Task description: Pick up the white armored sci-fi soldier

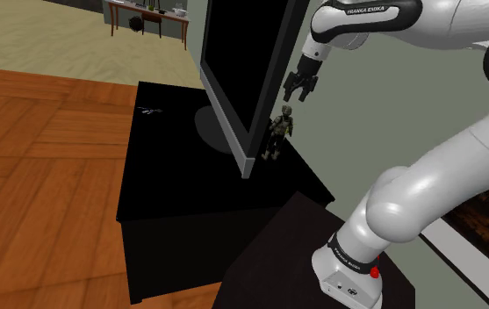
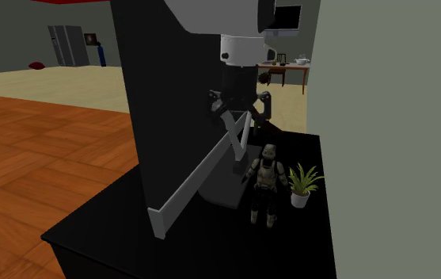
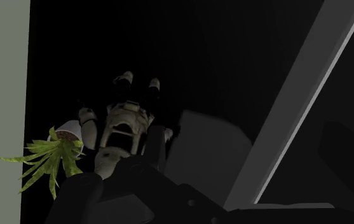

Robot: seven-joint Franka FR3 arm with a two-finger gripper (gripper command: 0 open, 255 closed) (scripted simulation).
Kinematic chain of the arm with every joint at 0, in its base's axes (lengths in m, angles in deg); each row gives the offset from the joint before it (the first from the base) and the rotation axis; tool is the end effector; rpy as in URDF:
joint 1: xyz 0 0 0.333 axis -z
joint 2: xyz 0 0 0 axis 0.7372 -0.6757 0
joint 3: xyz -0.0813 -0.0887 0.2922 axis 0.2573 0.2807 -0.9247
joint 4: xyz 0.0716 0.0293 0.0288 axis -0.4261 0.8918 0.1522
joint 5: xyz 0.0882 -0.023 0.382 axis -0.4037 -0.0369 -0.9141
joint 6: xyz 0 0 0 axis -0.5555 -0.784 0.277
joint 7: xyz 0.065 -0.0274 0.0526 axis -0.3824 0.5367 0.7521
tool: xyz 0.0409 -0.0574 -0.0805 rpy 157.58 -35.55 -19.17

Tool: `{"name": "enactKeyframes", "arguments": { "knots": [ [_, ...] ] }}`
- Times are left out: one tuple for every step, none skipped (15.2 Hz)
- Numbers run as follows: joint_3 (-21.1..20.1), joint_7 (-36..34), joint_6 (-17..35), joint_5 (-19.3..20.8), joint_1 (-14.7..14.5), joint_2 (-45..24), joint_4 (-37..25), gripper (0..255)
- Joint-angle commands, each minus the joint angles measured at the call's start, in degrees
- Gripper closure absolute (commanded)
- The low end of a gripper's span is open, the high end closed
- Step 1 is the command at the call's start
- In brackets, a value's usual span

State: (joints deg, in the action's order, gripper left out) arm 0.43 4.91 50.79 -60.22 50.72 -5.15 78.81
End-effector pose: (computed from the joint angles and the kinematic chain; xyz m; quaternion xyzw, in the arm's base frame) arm 0.4131 -0.2370 0.5259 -0.9891 0.1458 -0.0164 0.0150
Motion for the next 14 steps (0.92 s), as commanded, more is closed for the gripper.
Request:
{"name": "enactKeyframes", "arguments": {
  "knots": [
    [2.1, 2.4, 1.6, -1.7, 0.2, -4.0, -2.2, 0],
    [3.1, 3.7, 2.2, -2.9, 0.3, -6.2, -3.6, 0],
    [4.1, 5.0, 2.8, -4.1, 0.5, -8.3, -5.0, 0],
    [5.0, 6.4, 3.2, -5.4, 0.7, -10.6, -6.5, 0],
    [5.9, 7.8, 3.6, -6.9, 1.1, -12.9, -8.0, 0],
    [6.6, 9.3, 3.8, -8.4, 1.5, -15.2, -9.7, 0],
    [7.3, 10.7, 4.0, -10.0, 1.9, -17.6, -11.4, 0],
    [7.9, 12.1, 4.0, -11.7, 2.6, -20.1, -13.2, 0],
    [8.4, 13.5, 4.0, -13.5, 3.3, -22.5, -15.1, 0],
    [8.7, 14.9, 3.8, -15.2, 4.1, -25.0, -17.1, 0],
    [8.9, 16.2, 3.6, -17.0, 5.1, -27.5, -19.2, 0],
    [8.9, 16.4, 3.5, -17.3, 5.4, -28.1, -19.6, 0],
    [8.8, 16.6, 4.2, -17.5, 5.4, -28.2, -19.1, 0],
    [8.7, 16.8, 4.9, -17.7, 5.5, -28.4, -18.5, 0]
  ]
}}
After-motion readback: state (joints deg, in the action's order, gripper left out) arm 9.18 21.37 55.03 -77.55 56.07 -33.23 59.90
